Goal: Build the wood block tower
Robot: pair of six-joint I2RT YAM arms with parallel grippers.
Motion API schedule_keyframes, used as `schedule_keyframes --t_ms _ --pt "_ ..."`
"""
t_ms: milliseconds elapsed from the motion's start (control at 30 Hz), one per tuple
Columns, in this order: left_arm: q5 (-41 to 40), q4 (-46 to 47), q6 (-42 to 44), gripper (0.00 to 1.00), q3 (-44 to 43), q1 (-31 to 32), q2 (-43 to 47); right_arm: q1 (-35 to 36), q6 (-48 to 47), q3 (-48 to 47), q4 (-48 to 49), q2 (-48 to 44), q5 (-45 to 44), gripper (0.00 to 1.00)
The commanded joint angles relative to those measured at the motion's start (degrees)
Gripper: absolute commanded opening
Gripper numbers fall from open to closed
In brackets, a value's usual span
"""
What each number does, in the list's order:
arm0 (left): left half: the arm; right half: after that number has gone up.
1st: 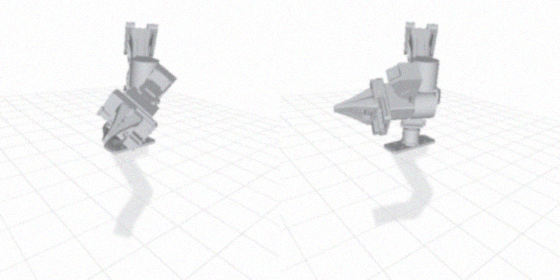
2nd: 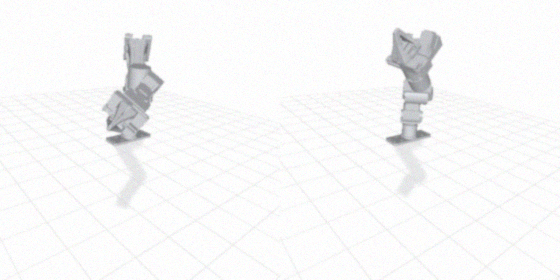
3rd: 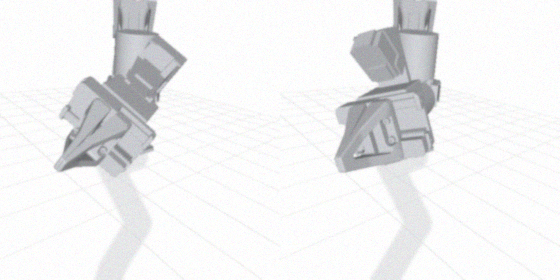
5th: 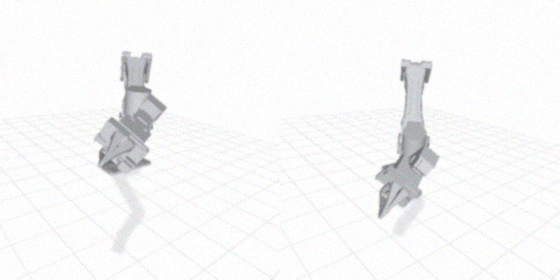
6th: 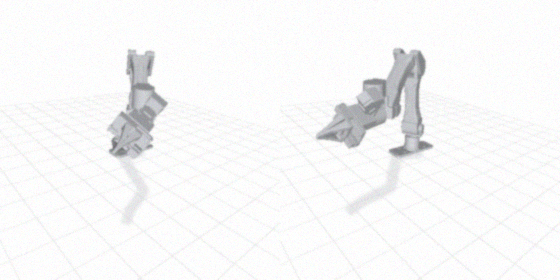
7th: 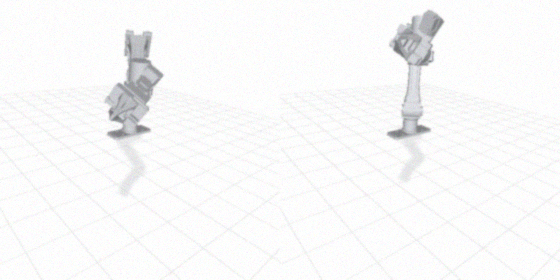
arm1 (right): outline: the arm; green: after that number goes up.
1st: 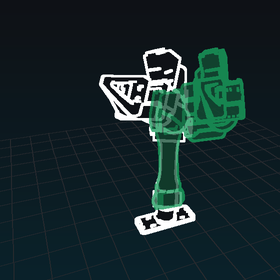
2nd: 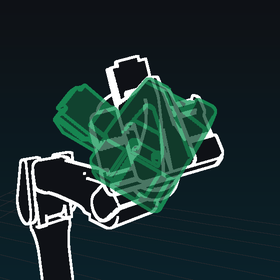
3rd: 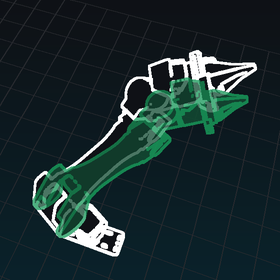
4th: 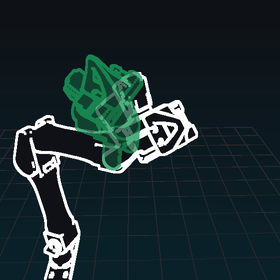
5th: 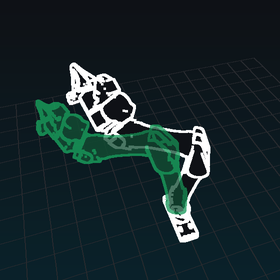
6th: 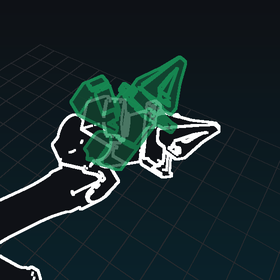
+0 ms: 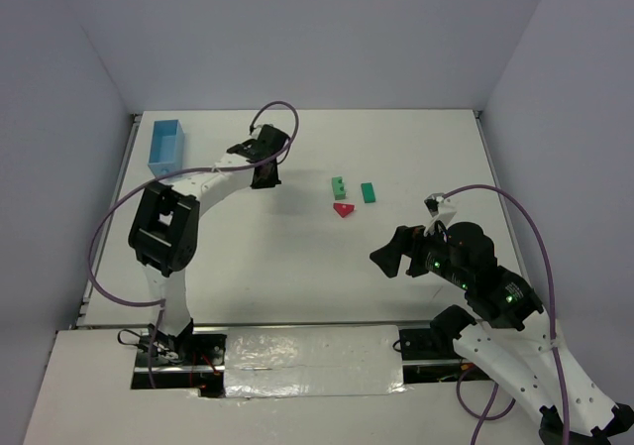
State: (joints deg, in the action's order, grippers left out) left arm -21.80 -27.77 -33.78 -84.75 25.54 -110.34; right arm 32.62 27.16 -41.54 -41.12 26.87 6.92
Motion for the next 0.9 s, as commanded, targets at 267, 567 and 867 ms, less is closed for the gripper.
schedule_keyframes --t_ms 267,567,867 --pt "0.6 0.0 0.5 0.0 -5.1 -0.3 -6.5 0.2 -1.1 0.4 2.5 0.2 0.6 1.0" --pt "0.9 -1.6 -0.7 0.0 -7.7 -0.3 -9.8 0.2 -1.0 0.3 2.5 0.5 0.3 1.0" --pt "0.0 -2.6 -0.8 0.0 -9.7 -0.3 -12.2 0.2 -1.1 0.3 2.5 0.6 0.5 1.0"
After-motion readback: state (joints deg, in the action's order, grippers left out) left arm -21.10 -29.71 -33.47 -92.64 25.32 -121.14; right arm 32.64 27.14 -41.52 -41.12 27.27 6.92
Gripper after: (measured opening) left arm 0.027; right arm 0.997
